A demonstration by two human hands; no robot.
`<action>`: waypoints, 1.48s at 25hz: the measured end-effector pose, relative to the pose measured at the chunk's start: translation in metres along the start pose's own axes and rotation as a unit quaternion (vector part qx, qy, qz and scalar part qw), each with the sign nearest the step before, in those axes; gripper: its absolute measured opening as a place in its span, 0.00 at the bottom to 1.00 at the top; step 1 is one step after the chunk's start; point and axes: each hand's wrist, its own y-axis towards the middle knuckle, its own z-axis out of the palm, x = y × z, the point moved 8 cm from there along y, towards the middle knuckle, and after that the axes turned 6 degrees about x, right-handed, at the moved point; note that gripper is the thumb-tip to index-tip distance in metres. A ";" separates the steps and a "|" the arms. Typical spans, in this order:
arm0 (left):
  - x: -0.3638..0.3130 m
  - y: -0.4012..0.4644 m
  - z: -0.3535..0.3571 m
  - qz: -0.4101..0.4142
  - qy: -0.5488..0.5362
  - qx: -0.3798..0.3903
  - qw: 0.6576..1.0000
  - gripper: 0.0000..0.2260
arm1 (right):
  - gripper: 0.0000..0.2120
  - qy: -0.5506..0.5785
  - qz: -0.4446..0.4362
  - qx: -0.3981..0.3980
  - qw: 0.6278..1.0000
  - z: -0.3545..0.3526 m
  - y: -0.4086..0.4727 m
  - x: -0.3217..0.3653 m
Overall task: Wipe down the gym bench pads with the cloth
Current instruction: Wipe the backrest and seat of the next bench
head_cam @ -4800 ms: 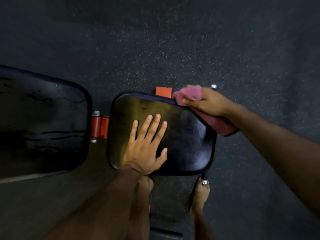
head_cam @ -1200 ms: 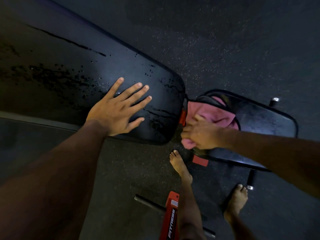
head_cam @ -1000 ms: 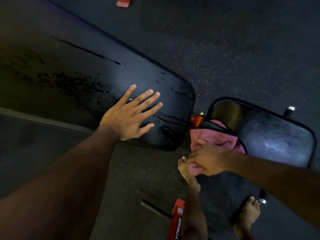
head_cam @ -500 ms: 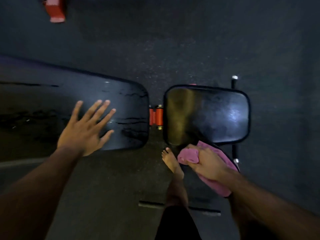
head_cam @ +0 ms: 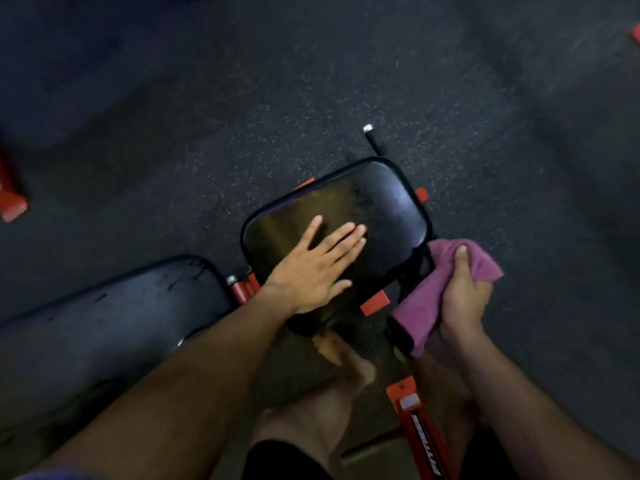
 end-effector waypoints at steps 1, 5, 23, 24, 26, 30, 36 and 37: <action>-0.006 0.027 0.003 0.019 -0.002 -0.016 1.000 0.34 | 0.14 0.026 -0.023 -0.050 0.998 -0.009 0.022 0.007; -0.005 0.062 0.010 0.044 -0.039 -0.094 0.994 0.34 | 0.14 0.009 -0.115 -0.065 0.991 -0.014 0.063 0.023; -0.004 0.060 0.018 0.061 -0.048 -0.147 0.986 0.30 | 0.07 -0.018 -0.157 -0.113 0.981 0.071 -0.005 -0.048; -0.004 0.060 0.018 0.062 -0.048 -0.144 0.986 0.30 | 0.06 -0.035 -0.164 -0.116 0.979 0.060 0.018 -0.029; -0.002 0.059 0.018 0.058 -0.042 -0.140 0.987 0.30 | 0.04 -0.057 -0.229 -0.108 0.966 0.050 0.039 0.000; -0.005 0.060 0.018 0.054 -0.045 -0.142 0.987 0.31 | 0.18 0.027 -0.201 -0.122 0.972 0.071 -0.021 -0.069; -0.002 0.058 0.022 0.056 -0.035 -0.144 0.987 0.31 | 0.03 0.000 -0.210 -0.118 0.971 0.090 -0.052 -0.091; -0.004 0.058 0.021 0.056 -0.034 -0.141 0.988 0.31 | 0.04 -0.003 -0.193 -0.120 0.974 0.081 -0.032 -0.075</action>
